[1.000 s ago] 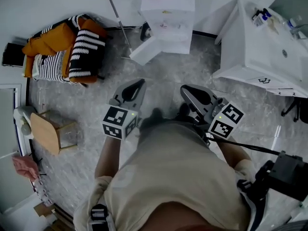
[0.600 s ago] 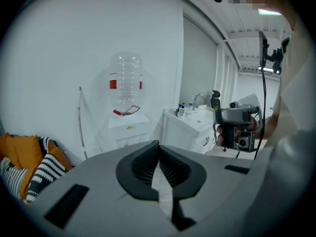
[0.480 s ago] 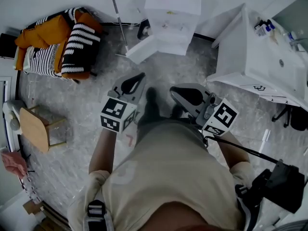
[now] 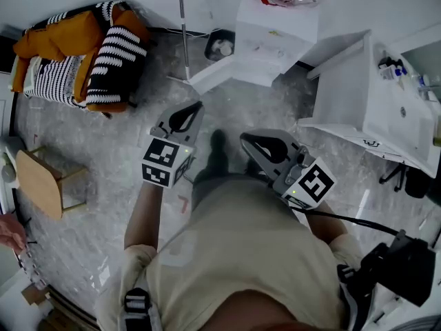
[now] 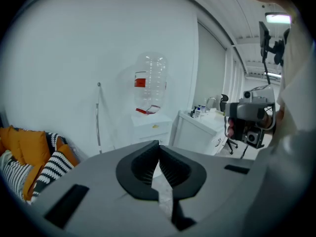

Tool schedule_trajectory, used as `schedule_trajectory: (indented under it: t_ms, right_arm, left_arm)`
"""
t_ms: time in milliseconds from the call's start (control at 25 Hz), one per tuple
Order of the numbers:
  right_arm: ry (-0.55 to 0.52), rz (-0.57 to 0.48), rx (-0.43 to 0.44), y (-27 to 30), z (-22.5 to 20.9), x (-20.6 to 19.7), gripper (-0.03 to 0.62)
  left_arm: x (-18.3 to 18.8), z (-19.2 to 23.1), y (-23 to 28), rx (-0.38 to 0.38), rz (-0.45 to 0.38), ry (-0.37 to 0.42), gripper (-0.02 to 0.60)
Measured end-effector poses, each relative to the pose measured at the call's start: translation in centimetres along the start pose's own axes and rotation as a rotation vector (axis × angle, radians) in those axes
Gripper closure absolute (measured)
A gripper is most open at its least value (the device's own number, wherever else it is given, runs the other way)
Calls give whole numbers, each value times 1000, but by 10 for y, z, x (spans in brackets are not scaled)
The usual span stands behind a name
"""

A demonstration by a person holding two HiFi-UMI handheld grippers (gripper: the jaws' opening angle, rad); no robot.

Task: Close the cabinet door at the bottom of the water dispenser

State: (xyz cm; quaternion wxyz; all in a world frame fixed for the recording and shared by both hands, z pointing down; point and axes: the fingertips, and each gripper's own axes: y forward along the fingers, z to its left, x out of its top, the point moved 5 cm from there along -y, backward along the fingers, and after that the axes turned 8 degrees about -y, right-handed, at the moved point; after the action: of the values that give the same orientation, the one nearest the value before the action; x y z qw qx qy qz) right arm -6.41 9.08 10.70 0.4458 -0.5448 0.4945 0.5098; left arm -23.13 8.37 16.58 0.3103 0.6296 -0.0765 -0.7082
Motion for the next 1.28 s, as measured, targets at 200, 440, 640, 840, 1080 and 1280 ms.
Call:
schedule_trajectory:
  t_ms: [200,440,640,840,1080,1280]
  right_arm:
    - [59,2,-15,56,-11,3,580]
    - [83,47,-30,104,-21,-3,580]
    - [104,74,-7,127,-22,-16,580]
    - [202,56,3,128,-33,-39,580]
    - [282,-18,61,119,-50,-53,580]
    - [295,4,41,114,-73,-67,580]
  left_arm:
    - [-8,75,-5,35,7,-57,589]
    - [-20,132,1,27,34,-125,589]
    - [-31,158,12,39,84,-140,589]
    - [-38,157,48,27,123,-140,589]
    - [-42,146,99,12,128,-129,589]
    - [-68,157,133,48,202,-163,589]
